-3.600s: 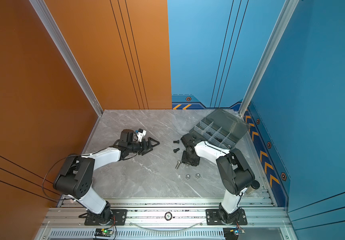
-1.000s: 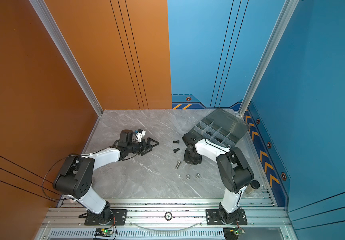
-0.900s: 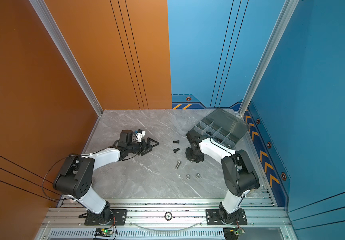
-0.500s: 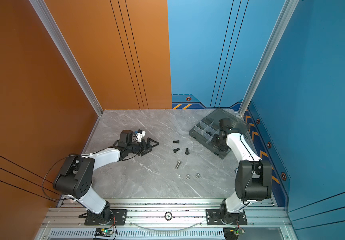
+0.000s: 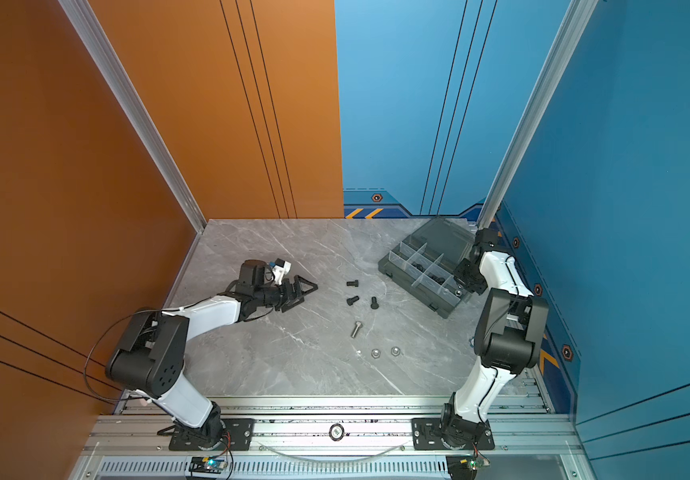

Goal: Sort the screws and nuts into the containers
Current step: 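Lower the silver nut into the silver-nut compartment and open the right gripper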

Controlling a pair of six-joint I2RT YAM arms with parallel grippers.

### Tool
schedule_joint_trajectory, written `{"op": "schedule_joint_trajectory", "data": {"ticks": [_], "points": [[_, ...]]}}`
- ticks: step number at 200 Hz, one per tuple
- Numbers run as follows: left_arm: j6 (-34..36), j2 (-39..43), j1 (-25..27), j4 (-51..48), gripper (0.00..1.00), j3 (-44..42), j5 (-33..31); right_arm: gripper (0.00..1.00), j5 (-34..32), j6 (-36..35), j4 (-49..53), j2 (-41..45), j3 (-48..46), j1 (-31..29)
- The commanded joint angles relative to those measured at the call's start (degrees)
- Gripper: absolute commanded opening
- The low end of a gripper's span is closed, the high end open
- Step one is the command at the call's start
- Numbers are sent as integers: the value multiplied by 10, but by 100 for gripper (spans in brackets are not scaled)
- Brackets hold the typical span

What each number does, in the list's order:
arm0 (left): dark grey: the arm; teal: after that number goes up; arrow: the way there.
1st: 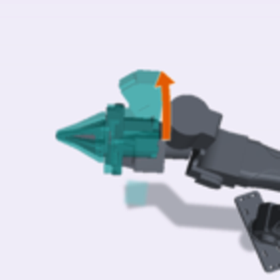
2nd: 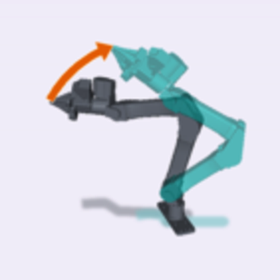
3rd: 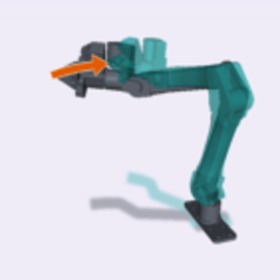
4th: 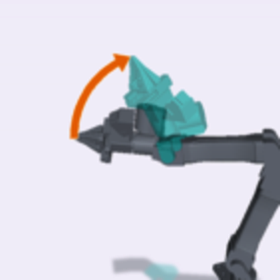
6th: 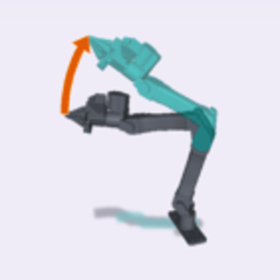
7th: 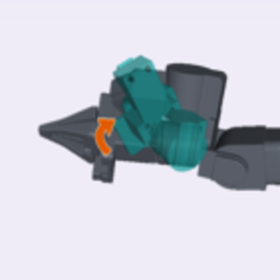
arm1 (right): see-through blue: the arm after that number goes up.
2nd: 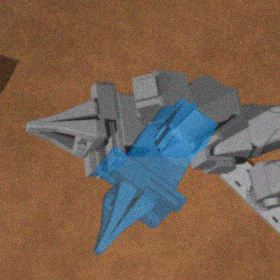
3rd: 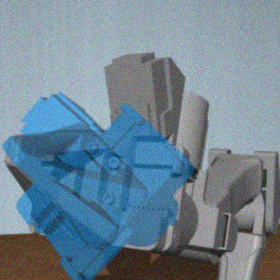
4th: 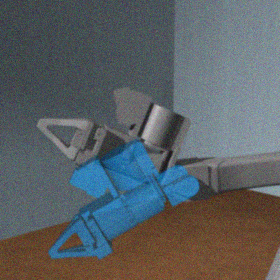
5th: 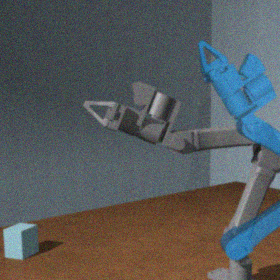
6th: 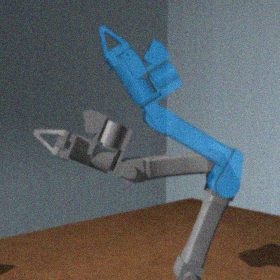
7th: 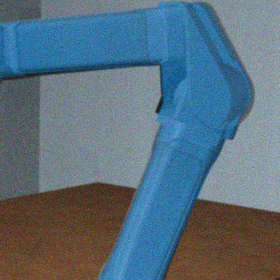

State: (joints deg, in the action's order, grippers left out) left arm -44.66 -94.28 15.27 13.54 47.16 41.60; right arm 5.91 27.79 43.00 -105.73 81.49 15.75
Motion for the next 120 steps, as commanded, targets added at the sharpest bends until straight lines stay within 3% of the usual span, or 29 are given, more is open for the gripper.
{"op": "schedule_joint_trajectory", "data": {"ticks": [1,35,56,75,120], "points": [[2,15,-1,2,98,-6,-4,0,11,-9,4,-16,24,4],[1,15,0,2,98,-3,-4,0,19,-5,-3,-34,21,0],[1,15,0,2,98,-2,-4,18,16,-5,-2,-35,22,-3],[1,16,1,2,98,-2,-3,27,20,-5,-1,-31,23,-3],[1,16,1,1,98,-2,-2,36,28,-13,13,6,30,-3]]}}
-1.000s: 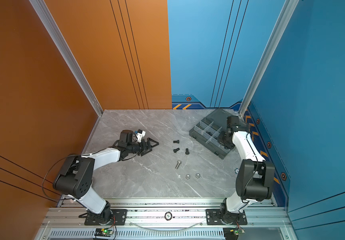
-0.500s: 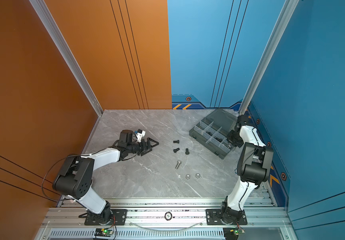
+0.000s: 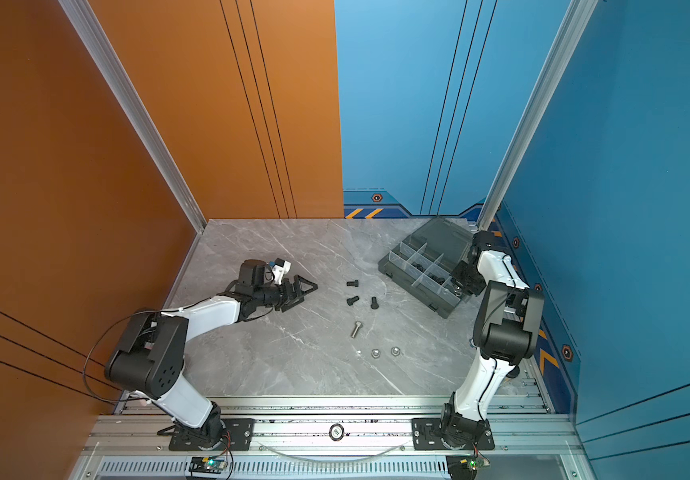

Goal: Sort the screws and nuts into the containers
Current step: 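Lower the silver nut into the silver-nut compartment and open the right gripper, then move the right gripper back over another silver hex nut on the table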

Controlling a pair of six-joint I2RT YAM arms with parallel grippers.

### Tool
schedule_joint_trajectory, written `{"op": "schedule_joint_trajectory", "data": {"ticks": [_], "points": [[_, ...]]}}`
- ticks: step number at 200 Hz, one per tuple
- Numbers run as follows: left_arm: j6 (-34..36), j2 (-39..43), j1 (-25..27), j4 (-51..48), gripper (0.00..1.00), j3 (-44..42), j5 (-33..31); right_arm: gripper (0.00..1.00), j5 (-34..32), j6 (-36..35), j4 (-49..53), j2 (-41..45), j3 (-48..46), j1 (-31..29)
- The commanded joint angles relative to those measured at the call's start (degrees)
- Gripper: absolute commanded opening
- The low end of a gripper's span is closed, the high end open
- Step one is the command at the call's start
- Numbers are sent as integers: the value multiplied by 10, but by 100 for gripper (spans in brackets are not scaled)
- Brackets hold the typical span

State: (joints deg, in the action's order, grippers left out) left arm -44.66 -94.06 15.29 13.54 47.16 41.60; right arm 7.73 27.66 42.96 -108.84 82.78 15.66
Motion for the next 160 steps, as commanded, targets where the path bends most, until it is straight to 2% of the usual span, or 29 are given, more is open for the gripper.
{"op": "schedule_joint_trajectory", "data": {"ticks": [1,39,71,113,160], "points": [[2,14,1,1,98,-2,-3,36,10,-12,15,38,18,-2],[2,19,2,1,98,0,-2,37,25,-17,41,92,14,-7],[2,18,0,-6,98,10,3,38,25,-17,64,177,-30,-47],[0,9,11,-7,98,22,8,40,-2,6,87,299,-128,-151],[2,6,17,-6,98,25,10,42,-38,82,83,407,-243,-275]]}}
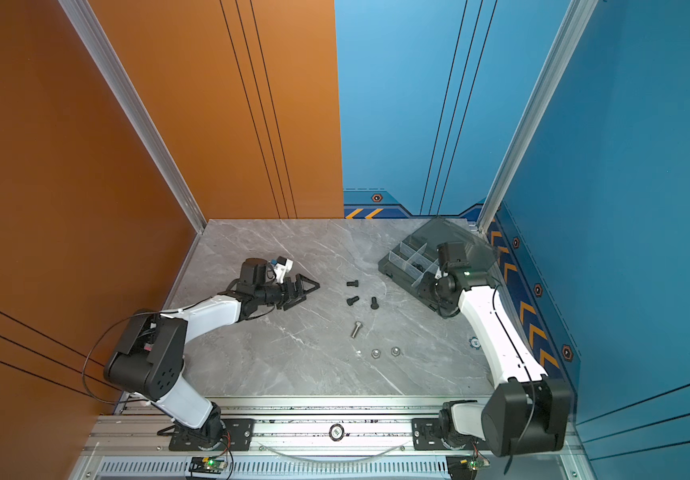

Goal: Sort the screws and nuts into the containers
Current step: 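Move the right gripper back over another silver hex nut on the table, then lower the right gripper around the silver hex nut and close it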

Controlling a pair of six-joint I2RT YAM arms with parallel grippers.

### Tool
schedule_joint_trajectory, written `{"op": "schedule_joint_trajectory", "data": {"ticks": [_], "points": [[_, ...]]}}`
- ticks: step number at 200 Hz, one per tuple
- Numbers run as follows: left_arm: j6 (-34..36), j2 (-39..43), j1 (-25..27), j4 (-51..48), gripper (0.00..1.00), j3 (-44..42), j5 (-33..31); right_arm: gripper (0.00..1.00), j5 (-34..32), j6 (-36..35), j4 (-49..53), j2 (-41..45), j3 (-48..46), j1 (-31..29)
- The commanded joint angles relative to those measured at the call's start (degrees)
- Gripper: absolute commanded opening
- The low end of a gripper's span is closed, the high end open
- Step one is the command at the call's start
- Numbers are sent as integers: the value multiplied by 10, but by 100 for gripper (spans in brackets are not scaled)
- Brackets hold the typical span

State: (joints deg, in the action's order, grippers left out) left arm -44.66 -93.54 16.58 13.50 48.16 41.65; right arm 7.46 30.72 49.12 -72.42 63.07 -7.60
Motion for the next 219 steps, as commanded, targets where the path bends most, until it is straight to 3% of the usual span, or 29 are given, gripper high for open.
{"op": "schedule_joint_trajectory", "data": {"ticks": [1,51,98,219], "points": [[2,1,5,-6,98,15,10,42,-36,53,21,45,-49,-45],[4,-1,12,-6,98,8,11,44,-53,122,-12,114,-157,-145],[3,-5,15,-6,98,12,11,46,-56,148,-51,97,-206,-201],[6,-4,15,-29,98,15,-9,48,-67,153,-119,-47,-201,-214]]}}
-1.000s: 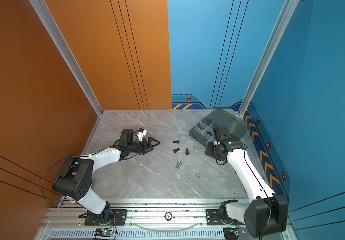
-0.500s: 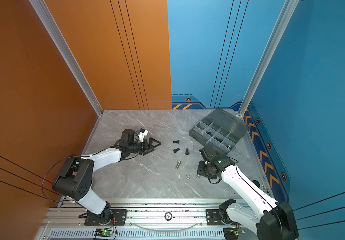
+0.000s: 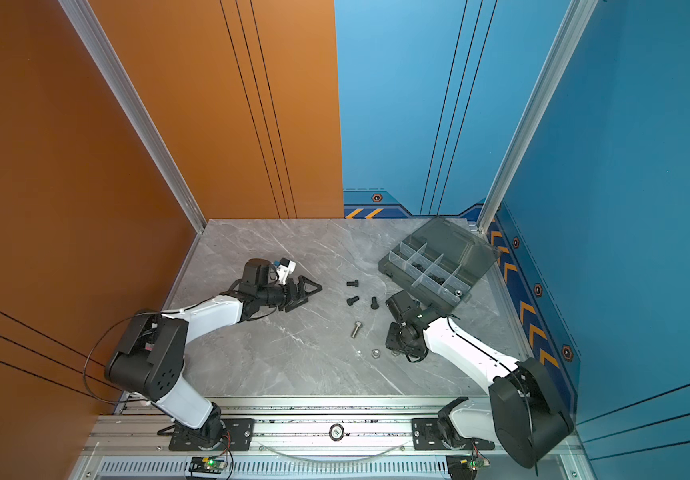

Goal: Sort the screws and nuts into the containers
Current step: 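Lower the right gripper around the silver hex nut and close it, then lift the silver hex nut and carry it over the compartment box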

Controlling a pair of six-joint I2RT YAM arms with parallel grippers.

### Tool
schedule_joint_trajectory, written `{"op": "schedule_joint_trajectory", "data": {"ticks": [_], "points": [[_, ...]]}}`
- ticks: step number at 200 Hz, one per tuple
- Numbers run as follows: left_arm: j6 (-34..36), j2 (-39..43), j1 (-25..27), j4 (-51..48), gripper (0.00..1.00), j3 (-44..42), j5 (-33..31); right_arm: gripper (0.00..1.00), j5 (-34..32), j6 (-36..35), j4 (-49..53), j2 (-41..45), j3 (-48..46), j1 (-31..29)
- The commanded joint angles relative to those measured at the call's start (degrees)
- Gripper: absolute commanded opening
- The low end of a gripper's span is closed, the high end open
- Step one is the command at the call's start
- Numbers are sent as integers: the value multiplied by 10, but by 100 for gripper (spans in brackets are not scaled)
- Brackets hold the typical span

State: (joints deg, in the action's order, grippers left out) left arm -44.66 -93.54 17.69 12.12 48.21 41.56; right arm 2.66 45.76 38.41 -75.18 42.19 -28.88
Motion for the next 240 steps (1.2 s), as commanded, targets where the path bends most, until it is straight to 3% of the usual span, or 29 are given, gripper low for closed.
{"op": "schedule_joint_trajectory", "data": {"ticks": [1,103,144,188,212,240], "points": [[6,-4,4,-15,98,15,-9,48,-19,3,-13,-21,8,-1],[12,-10,4,-25,98,21,-12,48,-18,-14,-30,-82,20,-1],[11,-6,4,-25,98,19,-11,43,-15,-19,-27,-91,20,-4],[12,-5,3,-24,98,17,-12,34,-16,-22,-26,-96,18,-5],[12,-6,3,-24,98,18,-11,21,-12,-23,-26,-97,22,-6],[11,-5,4,-24,98,20,-11,12,-11,-24,-25,-94,24,-5]]}}
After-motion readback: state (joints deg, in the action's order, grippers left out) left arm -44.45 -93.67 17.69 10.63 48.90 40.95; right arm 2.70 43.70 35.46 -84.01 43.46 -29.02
